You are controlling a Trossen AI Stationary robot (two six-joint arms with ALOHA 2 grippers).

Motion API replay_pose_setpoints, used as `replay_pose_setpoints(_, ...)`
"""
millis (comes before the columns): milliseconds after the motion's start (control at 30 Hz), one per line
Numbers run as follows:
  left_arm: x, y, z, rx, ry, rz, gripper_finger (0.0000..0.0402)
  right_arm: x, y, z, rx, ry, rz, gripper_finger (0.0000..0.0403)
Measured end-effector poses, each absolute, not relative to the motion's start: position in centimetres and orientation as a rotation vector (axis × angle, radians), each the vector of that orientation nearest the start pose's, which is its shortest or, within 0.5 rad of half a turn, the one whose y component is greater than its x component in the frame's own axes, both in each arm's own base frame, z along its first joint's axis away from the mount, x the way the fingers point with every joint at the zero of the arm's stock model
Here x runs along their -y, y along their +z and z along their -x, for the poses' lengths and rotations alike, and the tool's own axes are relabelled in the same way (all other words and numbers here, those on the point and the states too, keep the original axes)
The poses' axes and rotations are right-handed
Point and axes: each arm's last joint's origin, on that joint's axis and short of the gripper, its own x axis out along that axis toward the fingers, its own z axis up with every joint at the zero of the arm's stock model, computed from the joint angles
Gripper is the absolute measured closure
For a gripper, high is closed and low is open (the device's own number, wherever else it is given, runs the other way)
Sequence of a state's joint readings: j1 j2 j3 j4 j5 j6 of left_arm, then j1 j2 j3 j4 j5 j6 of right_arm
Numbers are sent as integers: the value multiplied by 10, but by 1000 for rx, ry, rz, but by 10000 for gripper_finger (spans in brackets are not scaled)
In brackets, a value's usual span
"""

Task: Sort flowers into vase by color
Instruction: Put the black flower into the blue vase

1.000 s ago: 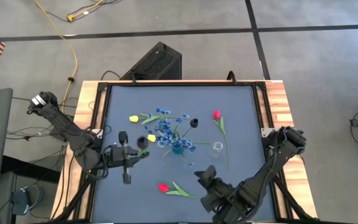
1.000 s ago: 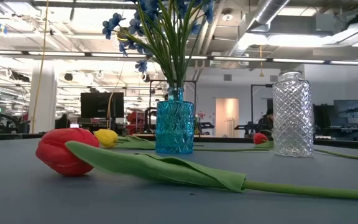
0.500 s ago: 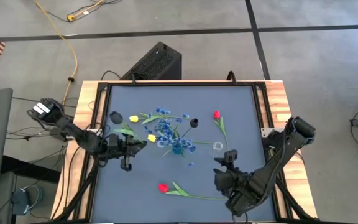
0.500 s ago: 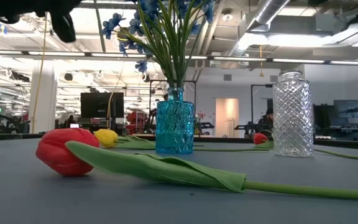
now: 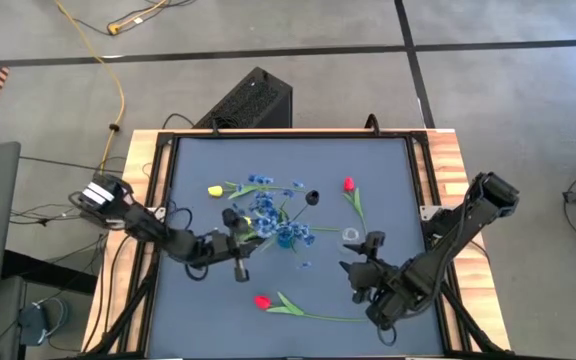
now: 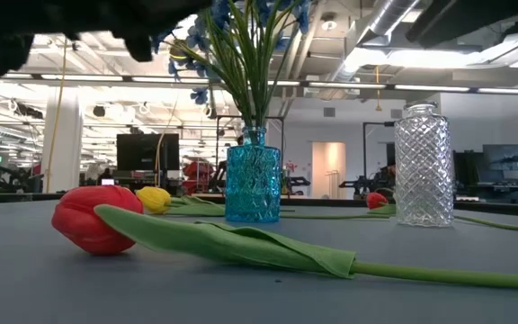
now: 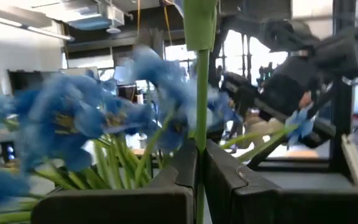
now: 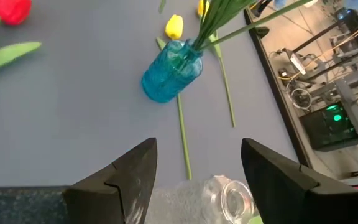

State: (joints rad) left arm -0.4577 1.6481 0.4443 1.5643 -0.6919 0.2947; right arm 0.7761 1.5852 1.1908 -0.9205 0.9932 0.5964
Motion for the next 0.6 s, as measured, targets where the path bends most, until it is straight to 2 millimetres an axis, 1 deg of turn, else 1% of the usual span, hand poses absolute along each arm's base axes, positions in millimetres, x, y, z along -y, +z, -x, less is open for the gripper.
replay_pose_setpoints(100, 94, 187, -259, 261, 275, -101, 401, -188, 244, -226, -719, -406, 463, 144)
replay_pose_setpoints(200, 88, 189, -265, 283, 245, -107, 401, -188, 242, -226, -715, -406, 458, 144)
replay_pose_setpoints(367, 84, 195, -268, 308, 232, -157, 401, -188, 241, -227, -711, -404, 450, 144)
replay_pose_setpoints(600, 74, 195, -272, 320, 196, -193, 401, -188, 241, -227, -716, -397, 465, 144)
